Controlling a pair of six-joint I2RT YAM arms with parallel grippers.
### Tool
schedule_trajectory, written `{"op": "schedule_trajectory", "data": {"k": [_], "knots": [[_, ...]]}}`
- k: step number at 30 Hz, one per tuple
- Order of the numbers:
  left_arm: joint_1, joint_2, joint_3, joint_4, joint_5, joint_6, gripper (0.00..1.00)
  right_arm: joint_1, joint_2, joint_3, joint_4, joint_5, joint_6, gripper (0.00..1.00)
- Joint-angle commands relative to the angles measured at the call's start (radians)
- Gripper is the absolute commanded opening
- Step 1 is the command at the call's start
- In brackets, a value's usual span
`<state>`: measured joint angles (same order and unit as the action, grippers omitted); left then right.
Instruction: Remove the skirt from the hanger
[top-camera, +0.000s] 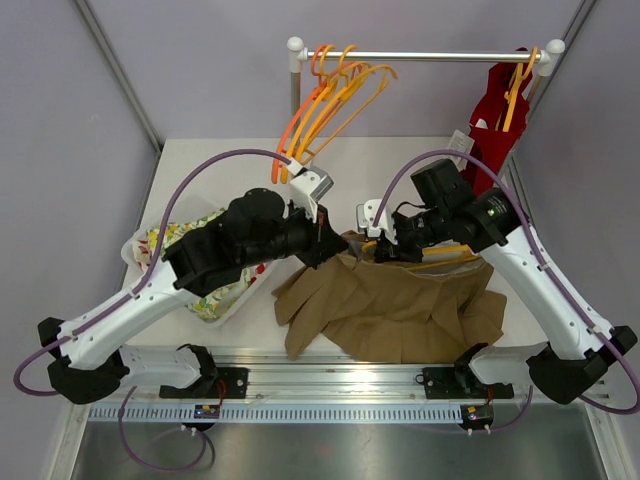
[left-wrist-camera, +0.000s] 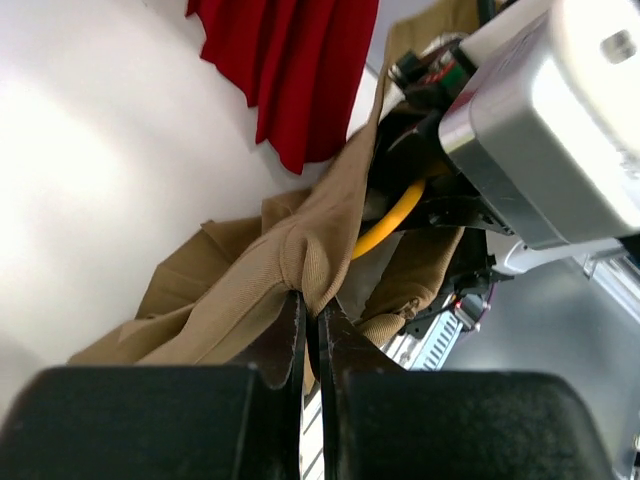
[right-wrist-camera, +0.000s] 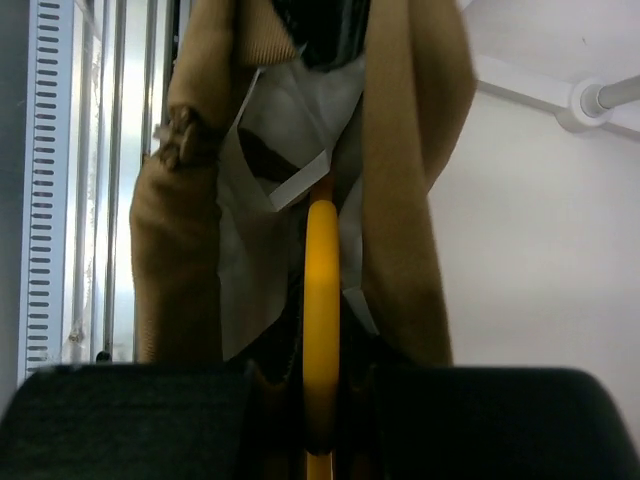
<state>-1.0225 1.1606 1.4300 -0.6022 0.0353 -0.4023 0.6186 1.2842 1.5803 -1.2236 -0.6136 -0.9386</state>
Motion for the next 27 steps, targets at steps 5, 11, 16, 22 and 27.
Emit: {"op": "schedule_trajectory", "data": {"k": [5,11,16,22,27], "knots": [[0.006,0.016,-0.054,0.11,0.164,0.057,0.0,0.007,-0.02,0.101,-0.02,0.063,-0.031,0.0],[0.006,0.019,-0.054,0.154,0.193,0.053,0.01,0.007,-0.011,0.145,-0.056,-0.03,-0.04,0.0],[0.006,0.059,-0.003,0.188,0.245,0.04,0.0,0.041,0.024,0.118,-0.077,-0.022,-0.063,0.0],[0.006,0.028,-0.003,0.214,0.307,0.008,0.0,0.144,0.04,0.044,-0.1,0.175,-0.092,0.0],[0.006,0.016,-0.037,0.173,0.264,0.031,0.0,0.147,0.009,0.104,-0.112,0.229,-0.106,0.0]]}}
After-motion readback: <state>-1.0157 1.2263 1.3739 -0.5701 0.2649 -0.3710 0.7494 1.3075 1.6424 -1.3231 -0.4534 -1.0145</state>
